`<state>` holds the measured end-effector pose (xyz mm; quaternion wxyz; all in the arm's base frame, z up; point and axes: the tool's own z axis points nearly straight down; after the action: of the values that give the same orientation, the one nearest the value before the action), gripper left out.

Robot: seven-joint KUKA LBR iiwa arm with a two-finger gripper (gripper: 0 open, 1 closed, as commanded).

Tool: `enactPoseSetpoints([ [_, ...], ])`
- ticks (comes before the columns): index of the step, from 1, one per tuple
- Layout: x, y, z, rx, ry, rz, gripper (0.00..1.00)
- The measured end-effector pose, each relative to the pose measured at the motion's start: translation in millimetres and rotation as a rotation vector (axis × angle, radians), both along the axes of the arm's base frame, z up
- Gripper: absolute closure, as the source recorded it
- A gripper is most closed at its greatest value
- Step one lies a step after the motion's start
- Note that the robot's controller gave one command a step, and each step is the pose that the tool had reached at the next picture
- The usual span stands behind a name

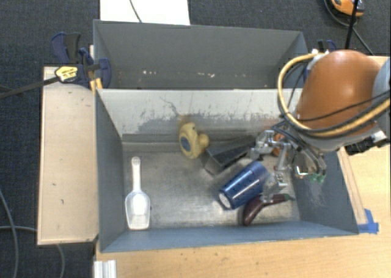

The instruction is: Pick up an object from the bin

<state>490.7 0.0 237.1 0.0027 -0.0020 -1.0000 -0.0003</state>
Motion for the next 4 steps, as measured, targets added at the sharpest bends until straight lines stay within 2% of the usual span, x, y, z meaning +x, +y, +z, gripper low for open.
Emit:
enactPoseSetpoints([
  [1,1.5,0.0,4.0,0.0,-0.009,0.0,0.0],
  [3,26.0,-32.1,-134.2,-0.001,-0.014,0.2,0.0],
  [4,46.3,-31.0,-153.9,0.008,-0.019,0.16,0.0],
])
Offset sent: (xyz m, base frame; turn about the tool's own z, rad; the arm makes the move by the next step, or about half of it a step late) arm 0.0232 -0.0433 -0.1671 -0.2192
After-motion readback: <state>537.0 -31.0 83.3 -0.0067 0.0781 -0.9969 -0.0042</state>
